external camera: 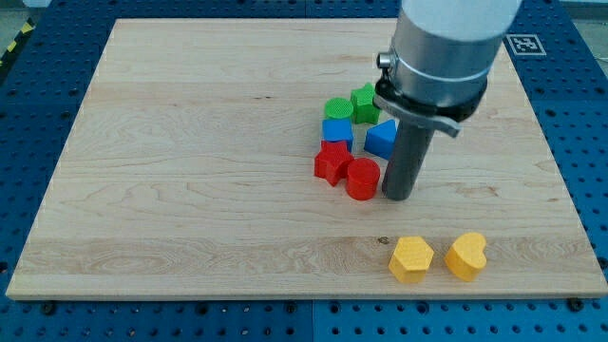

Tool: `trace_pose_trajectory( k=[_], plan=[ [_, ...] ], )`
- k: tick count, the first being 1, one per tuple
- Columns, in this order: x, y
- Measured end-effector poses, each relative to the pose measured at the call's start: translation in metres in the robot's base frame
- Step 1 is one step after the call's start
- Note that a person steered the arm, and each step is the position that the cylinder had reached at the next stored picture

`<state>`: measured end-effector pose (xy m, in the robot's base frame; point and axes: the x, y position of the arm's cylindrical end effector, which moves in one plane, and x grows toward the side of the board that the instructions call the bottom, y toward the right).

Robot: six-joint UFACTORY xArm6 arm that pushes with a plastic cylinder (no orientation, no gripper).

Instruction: Move the red circle to the top left of the hexagon

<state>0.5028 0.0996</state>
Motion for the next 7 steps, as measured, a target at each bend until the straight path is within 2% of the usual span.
trace_pose_trajectory(
  k=[1,2,3,5,7],
  plan=[
    [-0.031,-0.004],
    [-0.034,-0.023],
    [-0.015,-0.038],
    [-0.013,-0.07],
    [0.014,-0.071]
  ],
)
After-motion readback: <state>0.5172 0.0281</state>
